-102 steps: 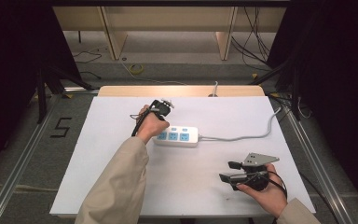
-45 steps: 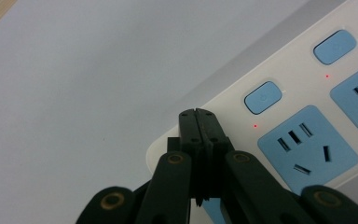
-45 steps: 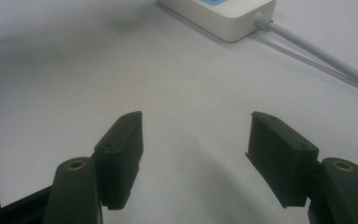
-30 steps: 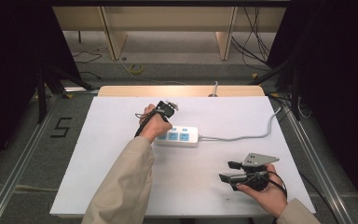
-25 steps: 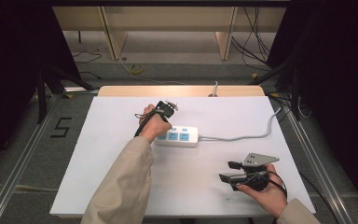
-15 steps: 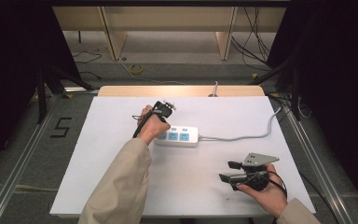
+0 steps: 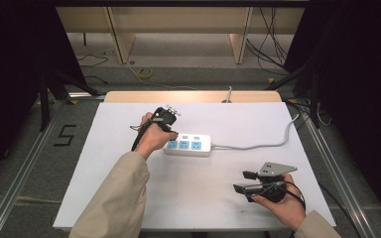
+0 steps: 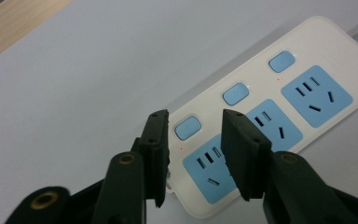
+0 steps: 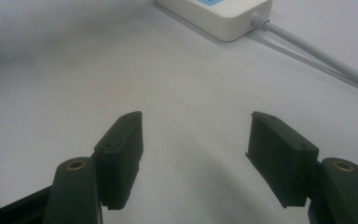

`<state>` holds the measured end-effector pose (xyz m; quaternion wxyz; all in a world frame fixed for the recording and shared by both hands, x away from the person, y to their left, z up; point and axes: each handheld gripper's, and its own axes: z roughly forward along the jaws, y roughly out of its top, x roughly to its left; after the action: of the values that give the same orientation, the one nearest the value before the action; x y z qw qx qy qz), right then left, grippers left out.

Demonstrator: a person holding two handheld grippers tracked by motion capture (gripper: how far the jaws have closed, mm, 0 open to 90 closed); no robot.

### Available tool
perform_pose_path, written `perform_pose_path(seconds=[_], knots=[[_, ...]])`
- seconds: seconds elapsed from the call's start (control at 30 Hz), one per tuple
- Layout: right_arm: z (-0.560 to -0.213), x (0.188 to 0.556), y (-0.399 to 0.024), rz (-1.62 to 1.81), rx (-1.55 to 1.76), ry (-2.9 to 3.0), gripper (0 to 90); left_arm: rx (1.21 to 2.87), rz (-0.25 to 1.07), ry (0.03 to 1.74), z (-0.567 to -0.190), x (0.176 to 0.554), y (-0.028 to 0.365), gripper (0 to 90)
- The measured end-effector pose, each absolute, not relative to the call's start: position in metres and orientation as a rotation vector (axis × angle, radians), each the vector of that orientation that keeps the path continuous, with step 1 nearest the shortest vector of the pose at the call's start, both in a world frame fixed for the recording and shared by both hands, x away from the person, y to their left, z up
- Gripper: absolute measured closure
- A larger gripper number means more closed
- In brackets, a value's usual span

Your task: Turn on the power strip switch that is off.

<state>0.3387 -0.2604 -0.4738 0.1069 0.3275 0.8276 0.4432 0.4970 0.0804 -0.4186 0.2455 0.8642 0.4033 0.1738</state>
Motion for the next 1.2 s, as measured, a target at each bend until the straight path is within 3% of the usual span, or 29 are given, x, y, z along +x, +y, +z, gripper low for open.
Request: perform_pose_path(seconds=[0.43,1.2], knots=[[-0.474,0.339,-0.260,1.299,0.961,2.439,36.3,2.280,0.484,1.047,-0.420,0.457,0.108,36.3],[-0.474,0.339,-0.260,1.296,0.967,2.436,36.2,2.223,0.487,1.025,-0.466,0.371,0.153,29.0]])
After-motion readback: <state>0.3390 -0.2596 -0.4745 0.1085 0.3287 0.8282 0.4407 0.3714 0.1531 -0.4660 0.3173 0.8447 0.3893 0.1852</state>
